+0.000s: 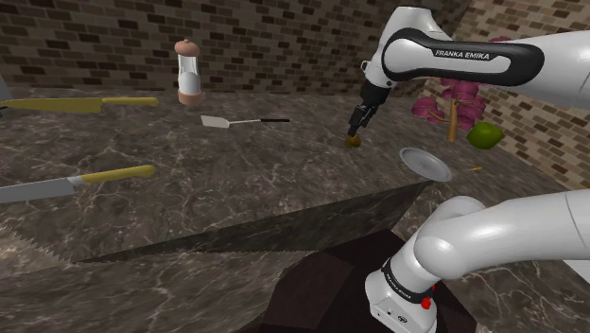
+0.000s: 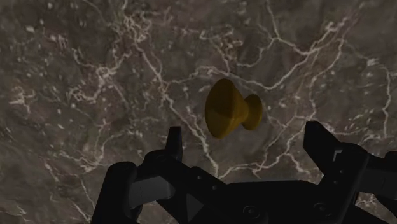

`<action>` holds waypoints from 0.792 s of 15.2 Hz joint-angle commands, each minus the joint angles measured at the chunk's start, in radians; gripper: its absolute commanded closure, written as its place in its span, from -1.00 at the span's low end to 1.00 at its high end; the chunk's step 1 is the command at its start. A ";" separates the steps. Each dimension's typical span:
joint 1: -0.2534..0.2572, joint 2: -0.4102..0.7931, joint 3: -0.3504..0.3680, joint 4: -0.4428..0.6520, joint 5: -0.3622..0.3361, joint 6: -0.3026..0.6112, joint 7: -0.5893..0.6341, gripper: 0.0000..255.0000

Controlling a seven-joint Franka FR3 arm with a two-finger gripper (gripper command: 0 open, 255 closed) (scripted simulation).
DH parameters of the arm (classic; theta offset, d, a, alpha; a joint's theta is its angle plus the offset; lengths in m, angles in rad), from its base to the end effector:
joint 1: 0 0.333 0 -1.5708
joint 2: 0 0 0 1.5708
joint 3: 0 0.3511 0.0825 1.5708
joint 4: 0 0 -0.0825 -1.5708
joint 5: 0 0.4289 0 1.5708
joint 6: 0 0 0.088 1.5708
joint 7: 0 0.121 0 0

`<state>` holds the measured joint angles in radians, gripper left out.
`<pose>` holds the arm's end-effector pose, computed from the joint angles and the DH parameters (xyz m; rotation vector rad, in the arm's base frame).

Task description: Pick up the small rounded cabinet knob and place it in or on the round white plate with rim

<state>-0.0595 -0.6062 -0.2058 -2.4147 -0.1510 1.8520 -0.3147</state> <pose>0.3807 -0.1263 0.5248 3.0979 0.1903 0.0412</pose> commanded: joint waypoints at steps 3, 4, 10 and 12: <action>-0.001 0.011 -0.007 -0.045 -0.005 0.061 0.001 -1.00; -0.002 0.013 -0.009 -0.056 -0.006 0.075 0.001 -1.00; -0.003 0.018 -0.011 -0.074 -0.008 0.098 0.002 -1.00; -0.003 0.018 -0.011 -0.074 -0.008 0.098 0.002 -1.00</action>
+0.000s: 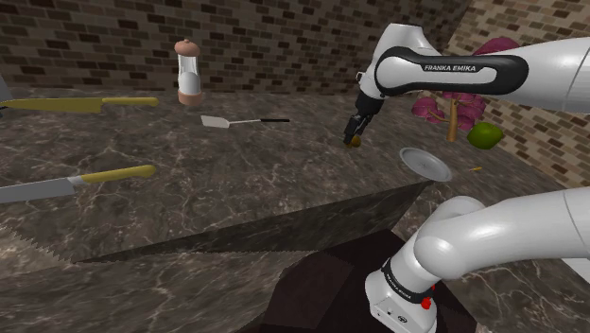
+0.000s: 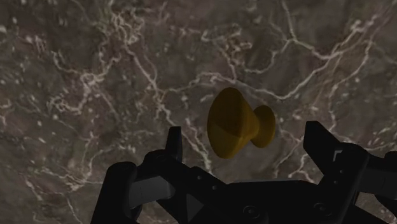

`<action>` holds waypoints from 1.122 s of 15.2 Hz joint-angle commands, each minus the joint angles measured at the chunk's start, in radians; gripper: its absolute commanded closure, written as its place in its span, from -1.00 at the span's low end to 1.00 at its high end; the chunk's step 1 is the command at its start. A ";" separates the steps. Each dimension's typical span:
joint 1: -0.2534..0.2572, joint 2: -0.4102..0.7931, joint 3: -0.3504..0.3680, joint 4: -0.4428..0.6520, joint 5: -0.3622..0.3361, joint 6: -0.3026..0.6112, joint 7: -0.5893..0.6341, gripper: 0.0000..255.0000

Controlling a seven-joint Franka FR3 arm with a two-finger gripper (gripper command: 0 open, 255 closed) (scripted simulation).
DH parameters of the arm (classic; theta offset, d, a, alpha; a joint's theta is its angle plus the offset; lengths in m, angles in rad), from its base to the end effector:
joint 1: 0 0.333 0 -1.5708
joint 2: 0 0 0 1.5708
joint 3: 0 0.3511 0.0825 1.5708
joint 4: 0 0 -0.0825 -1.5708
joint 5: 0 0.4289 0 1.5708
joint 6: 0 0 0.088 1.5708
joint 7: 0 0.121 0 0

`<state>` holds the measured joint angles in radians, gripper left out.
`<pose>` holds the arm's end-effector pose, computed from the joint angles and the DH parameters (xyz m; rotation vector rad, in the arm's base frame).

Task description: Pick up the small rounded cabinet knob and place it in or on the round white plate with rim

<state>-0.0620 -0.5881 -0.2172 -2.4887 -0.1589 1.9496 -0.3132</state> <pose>0.3828 -0.1274 0.4874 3.0962 0.1909 0.0492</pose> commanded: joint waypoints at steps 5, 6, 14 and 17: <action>0.000 0.000 0.000 0.000 0.000 0.000 0.000 1.00; 0.000 0.000 0.000 0.000 0.000 0.000 0.000 1.00; 0.001 -0.004 0.003 0.024 0.002 -0.028 -0.001 1.00; 0.002 -0.009 0.007 0.061 0.006 -0.069 -0.003 1.00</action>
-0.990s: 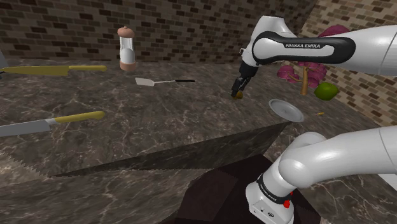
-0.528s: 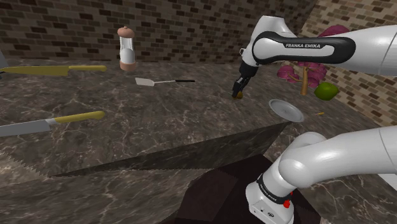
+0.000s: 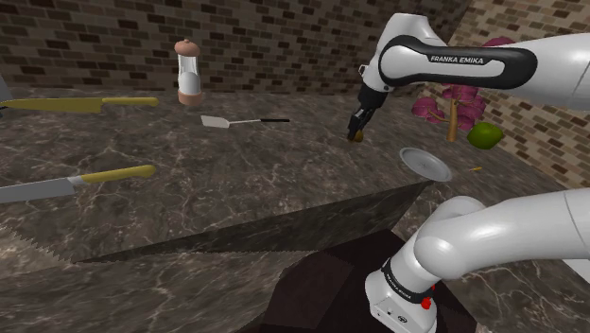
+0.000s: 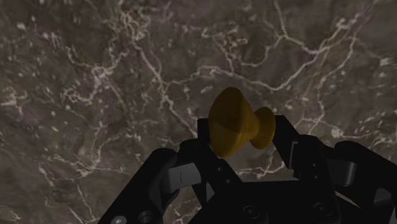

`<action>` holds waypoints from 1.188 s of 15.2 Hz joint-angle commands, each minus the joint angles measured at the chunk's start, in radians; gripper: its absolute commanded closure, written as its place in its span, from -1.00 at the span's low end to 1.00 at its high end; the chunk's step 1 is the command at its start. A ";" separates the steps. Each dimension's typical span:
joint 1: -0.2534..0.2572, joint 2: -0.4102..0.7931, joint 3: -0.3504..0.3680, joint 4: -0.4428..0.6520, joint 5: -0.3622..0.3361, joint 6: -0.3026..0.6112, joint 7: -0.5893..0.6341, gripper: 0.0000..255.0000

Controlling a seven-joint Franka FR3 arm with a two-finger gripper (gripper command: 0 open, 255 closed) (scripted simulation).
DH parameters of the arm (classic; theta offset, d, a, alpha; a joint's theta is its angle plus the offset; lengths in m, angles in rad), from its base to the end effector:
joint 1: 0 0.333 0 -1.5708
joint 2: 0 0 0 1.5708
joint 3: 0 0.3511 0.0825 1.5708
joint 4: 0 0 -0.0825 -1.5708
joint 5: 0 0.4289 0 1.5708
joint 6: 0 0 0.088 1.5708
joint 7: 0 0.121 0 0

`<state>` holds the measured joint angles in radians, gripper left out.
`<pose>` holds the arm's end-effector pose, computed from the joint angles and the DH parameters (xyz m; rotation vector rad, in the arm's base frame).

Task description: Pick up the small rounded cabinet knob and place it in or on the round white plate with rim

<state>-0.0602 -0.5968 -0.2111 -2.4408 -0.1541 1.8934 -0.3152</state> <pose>0.3830 -0.1275 0.5110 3.0960 0.1909 0.0497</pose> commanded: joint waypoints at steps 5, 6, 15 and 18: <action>0.003 -0.003 0.008 0.078 0.007 -0.081 -0.004 1.00; 0.004 -0.002 0.009 0.091 0.008 -0.094 -0.004 1.00; -0.012 -0.049 -0.008 0.146 -0.006 -0.192 -0.041 1.00; -0.042 -0.124 -0.045 0.108 -0.040 -0.222 -0.093 1.00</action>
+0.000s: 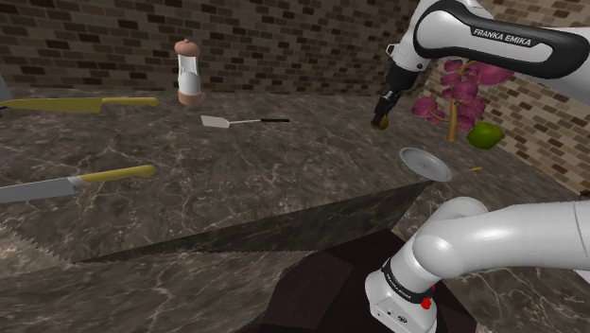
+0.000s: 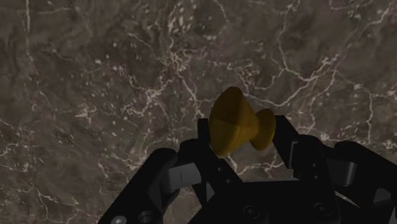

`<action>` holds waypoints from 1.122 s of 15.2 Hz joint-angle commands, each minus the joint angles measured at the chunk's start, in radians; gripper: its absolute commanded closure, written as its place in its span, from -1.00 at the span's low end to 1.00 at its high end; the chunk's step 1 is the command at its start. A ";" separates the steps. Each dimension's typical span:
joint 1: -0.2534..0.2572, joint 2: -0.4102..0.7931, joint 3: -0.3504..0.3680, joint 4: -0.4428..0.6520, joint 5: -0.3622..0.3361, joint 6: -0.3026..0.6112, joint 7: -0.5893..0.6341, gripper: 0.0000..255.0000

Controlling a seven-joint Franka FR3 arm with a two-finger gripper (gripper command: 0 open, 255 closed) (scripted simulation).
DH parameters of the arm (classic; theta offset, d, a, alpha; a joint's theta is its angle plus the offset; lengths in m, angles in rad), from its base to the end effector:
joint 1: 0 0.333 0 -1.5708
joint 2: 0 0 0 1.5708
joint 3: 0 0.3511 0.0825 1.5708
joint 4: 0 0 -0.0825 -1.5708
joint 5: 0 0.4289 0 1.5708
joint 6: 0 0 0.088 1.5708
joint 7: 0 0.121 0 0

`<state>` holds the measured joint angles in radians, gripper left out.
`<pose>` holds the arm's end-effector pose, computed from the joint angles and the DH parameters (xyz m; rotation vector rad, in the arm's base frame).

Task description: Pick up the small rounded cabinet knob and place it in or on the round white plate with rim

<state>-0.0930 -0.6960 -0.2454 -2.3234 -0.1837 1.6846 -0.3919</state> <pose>0.3383 -0.1614 0.5877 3.0960 0.1901 0.0497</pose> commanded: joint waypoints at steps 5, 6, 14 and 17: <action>-0.064 -0.133 -0.080 -0.049 -0.076 -0.069 -0.112 1.00; -0.075 -0.152 -0.095 -0.053 -0.090 -0.080 -0.132 1.00; -0.164 -0.272 -0.239 -0.043 -0.224 -0.171 -0.323 1.00; -0.171 -0.286 -0.251 -0.088 -0.236 -0.139 -0.320 1.00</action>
<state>-0.2604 -0.9755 -0.4902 -2.3961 -0.4138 1.5363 -0.7096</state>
